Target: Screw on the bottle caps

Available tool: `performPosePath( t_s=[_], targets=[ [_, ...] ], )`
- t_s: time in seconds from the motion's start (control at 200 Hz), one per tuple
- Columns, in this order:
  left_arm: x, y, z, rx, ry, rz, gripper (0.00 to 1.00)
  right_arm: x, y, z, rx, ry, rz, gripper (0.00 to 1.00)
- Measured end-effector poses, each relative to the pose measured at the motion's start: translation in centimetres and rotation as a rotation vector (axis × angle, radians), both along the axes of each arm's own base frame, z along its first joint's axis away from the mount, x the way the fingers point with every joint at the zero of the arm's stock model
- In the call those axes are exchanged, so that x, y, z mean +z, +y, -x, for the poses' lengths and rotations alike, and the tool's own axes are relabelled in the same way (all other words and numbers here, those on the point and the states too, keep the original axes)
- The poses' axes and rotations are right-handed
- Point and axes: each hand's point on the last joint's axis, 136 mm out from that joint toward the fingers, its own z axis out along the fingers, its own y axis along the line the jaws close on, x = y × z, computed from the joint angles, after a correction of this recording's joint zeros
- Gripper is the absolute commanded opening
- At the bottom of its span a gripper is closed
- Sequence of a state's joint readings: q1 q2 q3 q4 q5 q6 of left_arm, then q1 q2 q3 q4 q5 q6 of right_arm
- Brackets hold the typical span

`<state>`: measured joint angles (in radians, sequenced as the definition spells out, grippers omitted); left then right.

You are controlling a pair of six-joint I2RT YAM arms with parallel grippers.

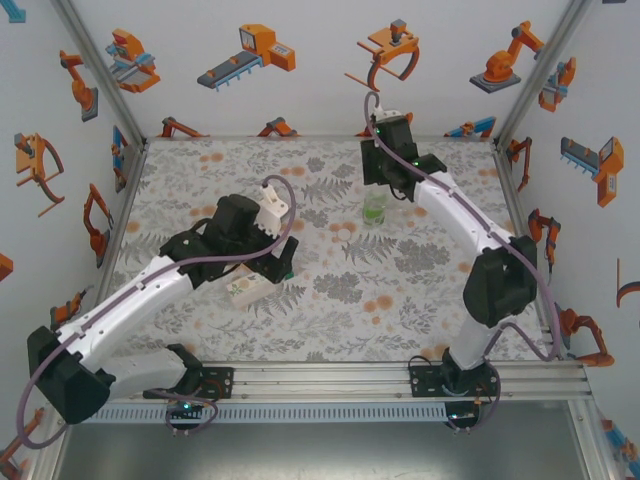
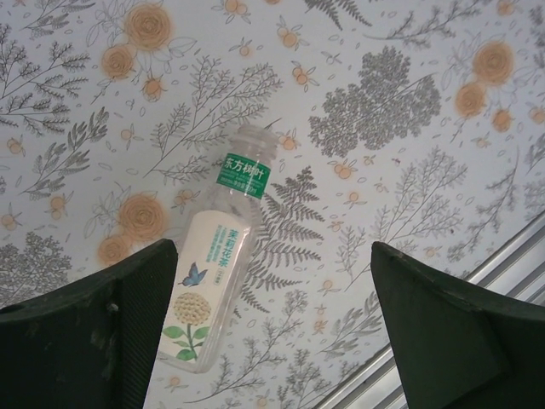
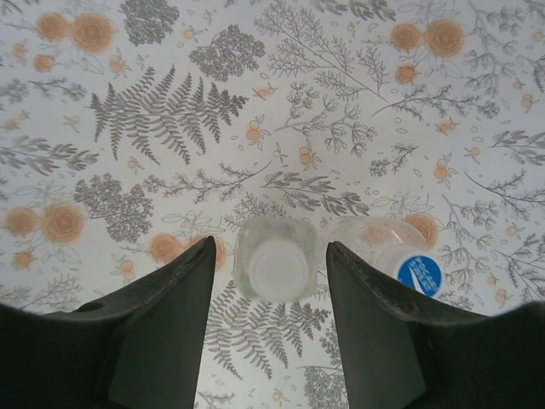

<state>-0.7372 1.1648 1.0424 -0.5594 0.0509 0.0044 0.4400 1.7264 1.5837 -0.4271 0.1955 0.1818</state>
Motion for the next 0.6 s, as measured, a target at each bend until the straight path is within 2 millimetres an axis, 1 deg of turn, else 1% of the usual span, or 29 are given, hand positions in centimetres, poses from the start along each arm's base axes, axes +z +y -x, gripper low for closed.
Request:
performPosePath(
  t_s=[0.125,0.2,0.24,0.335,0.526,0.601],
  targets=[
    [-1.4,0.3,-0.8,-0.05,0.038,-0.061,0.88,3.1,-0.8,2.1,0.007,-0.052,-0.031,0.53],
    [-2.7,0.6,-1.1,-0.087,0.065,-0.105,0.88,4.1,-1.5,3.6,0.008,-0.071,-0.044,0.53],
    [-3.4,0.8,-1.3,-0.105,0.076,-0.132,0.89,4.3,-1.8,4.5,0.009,-0.074,-0.048,0.53],
    [-5.4,1.4,-1.1,-0.159,0.106,-0.207,0.91,3.9,-2.6,6.2,0.006,-0.068,-0.052,0.53],
    [-8.7,2.2,-0.4,-0.257,0.169,-0.337,0.92,1.3,-4.0,9.3,-0.007,-0.013,-0.052,0.53],
    [-10.0,2.7,-0.4,-0.274,0.198,-0.379,0.92,0.7,-4.5,10.2,-0.015,0.002,-0.055,0.53]
  ],
)
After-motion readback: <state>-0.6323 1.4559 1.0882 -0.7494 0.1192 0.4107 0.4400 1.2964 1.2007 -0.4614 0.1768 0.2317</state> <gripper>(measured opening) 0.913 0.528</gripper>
